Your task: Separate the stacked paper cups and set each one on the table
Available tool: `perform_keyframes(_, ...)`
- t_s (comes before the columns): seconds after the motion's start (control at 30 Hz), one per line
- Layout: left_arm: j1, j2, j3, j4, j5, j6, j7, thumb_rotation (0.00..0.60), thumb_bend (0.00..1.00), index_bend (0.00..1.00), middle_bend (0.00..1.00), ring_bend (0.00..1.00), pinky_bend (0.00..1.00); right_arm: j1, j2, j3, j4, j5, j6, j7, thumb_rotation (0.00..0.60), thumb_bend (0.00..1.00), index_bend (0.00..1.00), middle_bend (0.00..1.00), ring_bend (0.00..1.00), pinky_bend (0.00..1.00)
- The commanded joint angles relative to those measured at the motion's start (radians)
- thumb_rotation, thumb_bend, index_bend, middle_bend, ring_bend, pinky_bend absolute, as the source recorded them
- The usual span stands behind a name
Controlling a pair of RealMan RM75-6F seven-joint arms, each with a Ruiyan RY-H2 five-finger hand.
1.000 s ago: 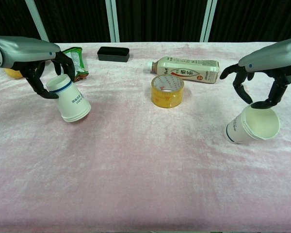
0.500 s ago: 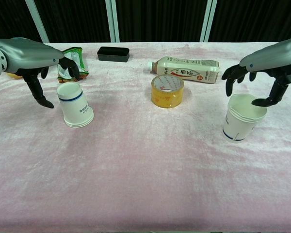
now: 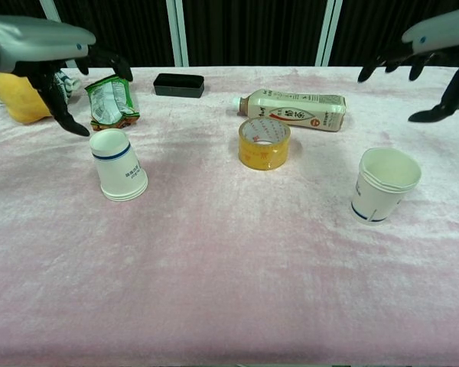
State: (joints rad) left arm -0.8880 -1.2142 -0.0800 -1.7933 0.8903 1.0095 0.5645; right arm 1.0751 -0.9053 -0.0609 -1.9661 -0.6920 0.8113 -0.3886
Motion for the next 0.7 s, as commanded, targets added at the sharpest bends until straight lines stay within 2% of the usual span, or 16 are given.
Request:
perform_keyframes(0.03,0.039,0.072,-0.021,-0.08,0.082,0.089,-0.023,0.6,0.1,0.19,0.16,0.01,0.21,-0.16,0.098,0.041,-0.004,-0.171,0.183,0.144,0.6,0.27,0.13,0.0,0.07,0.18)
perform_keyframes(0.17,0.111,0.127,-0.011,-0.129,0.202,0.208,-0.055,0.6,0.15,0.19,0.15,0.01,0.2,-0.303,0.13,0.031,0.047,-0.312,0.344,0.255,0.6,0.27,0.13,0.0,0.08,0.18)
perform_keyframes(0.37,0.274,0.193,0.077,-0.144,0.384,0.405,-0.078,0.6,0.17,0.18,0.15,0.01,0.2,-0.521,0.106,0.003,0.189,-0.5,0.585,0.444,0.6,0.26,0.13,0.0,0.09,0.18)
perform_keyframes(0.57,0.445,0.212,0.16,-0.07,0.507,0.553,-0.234,0.6,0.14,0.17,0.15,0.01,0.13,-0.684,0.071,-0.054,0.298,-0.59,0.697,0.502,0.6,0.25,0.13,0.0,0.09,0.18)
perform_keyframes(0.7,0.558,0.201,0.2,0.035,0.561,0.648,-0.381,0.6,0.13,0.17,0.14,0.01,0.11,-0.789,0.032,-0.073,0.359,-0.624,0.787,0.502,0.6,0.24,0.13,0.0,0.09,0.18)
